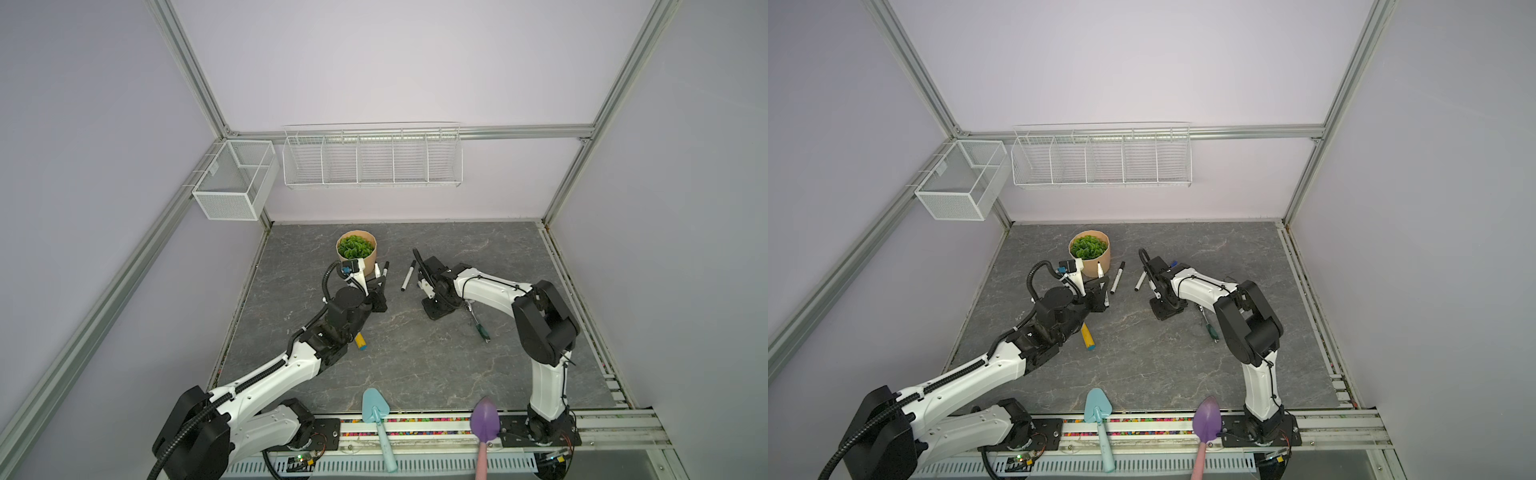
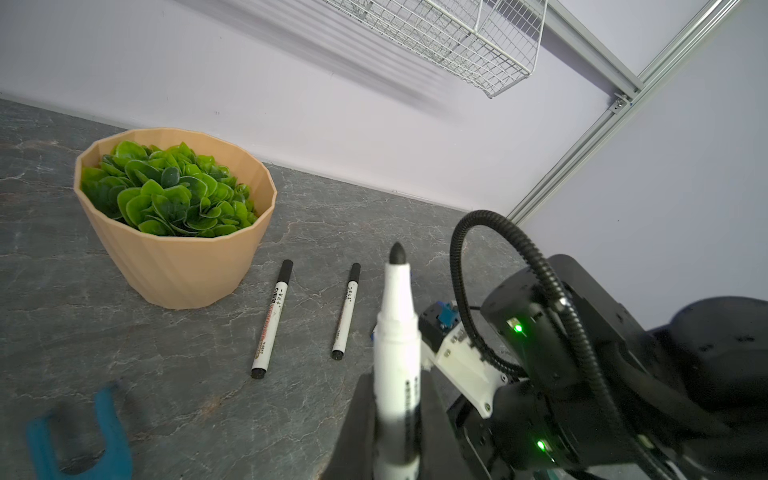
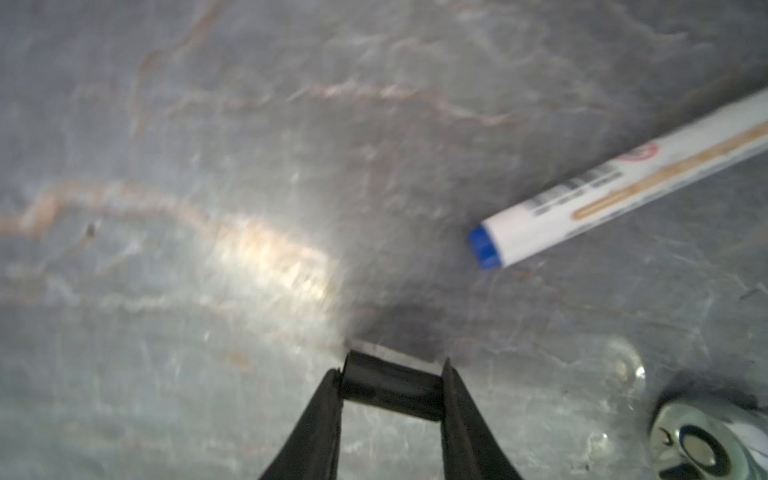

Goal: Insert the pens into the pen caps

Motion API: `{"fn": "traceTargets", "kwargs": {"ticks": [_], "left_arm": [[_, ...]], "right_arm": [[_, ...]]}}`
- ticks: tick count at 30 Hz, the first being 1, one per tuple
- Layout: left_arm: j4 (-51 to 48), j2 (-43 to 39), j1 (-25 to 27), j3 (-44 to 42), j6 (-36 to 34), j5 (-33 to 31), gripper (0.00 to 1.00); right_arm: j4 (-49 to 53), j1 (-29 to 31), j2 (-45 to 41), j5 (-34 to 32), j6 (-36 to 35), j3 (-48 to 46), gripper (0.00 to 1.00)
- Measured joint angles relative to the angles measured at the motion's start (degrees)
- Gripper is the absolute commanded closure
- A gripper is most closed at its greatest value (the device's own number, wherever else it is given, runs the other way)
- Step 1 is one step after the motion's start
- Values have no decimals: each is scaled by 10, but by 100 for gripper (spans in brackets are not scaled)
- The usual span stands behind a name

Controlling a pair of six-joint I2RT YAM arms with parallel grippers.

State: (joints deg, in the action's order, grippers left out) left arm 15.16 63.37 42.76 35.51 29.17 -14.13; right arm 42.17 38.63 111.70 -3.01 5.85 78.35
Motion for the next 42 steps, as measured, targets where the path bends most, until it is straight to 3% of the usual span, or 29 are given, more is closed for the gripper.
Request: {"fn": "traceTargets", "kwargs": {"ticks": [4,10,14,19,28,33,42], "left_arm": [[-1,0,0,0,0,0,100],[-6,0,0,0,0,1,100],[-7,0,0,0,0,0,100],[-7,0,0,0,-2,0,100],[-7,-16,0,0,-14,0,100],[-7,-17,0,0,-20,1,100],[-32,-27,0,0,-34,4,100]], "right_arm": [[23,42,-38,15,-79,-24,62],[30,58,-27,-4,-134,-43,48],[30,65,-19,-29,-146,-51,33],[31,68,-37,-36,-127,-61,21],[78,52,-102,27,14,-63,21],[113,49,-129,63,78,-138,25],[127,4,-136,169,110,-172,31]]}}
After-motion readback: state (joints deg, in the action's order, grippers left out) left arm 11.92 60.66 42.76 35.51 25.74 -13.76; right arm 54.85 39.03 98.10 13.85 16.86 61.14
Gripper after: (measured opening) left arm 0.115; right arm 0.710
